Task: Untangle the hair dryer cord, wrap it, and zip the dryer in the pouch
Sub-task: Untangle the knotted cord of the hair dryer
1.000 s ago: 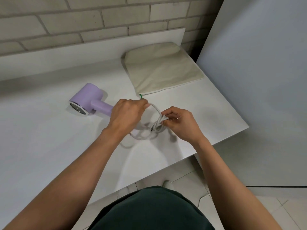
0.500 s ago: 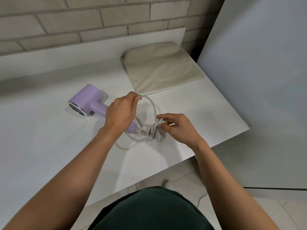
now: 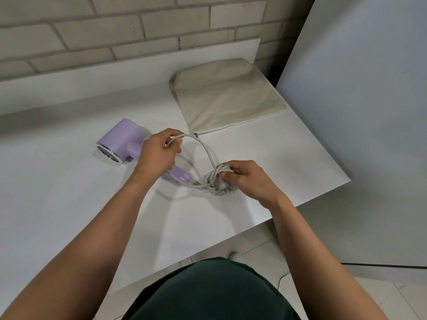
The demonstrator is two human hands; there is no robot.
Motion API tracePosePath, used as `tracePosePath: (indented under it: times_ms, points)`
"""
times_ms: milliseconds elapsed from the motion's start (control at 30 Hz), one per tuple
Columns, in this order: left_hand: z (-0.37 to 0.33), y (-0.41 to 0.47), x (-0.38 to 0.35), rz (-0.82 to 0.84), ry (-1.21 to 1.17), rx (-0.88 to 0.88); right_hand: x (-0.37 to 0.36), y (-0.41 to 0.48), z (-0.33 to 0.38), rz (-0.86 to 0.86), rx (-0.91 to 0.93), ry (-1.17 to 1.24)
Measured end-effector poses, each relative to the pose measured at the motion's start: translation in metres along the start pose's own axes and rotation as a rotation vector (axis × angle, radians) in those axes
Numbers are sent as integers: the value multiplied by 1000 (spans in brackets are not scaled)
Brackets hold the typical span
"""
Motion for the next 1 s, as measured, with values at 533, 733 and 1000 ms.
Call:
tracePosePath:
  times_ms: [533,733,1000]
  points:
    - [15,8,28,-29,257,136,-3,-5,7,-79,127,12]
    - [-2,8,20,188,286,40,-3,0,5,-273,130,43]
    - [2,0,22,101,383,-93,-6,-4,7,-267,111,88]
Point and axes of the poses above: each hand's wrist, its own y-axis towards the middle knuckle, its own x-axis out of the back of the hand, z = x × y, the point moved 2 cm from there along y, towards the middle knuckle, and after that the axes turned 11 degrees about x, right-handed, at the moved point
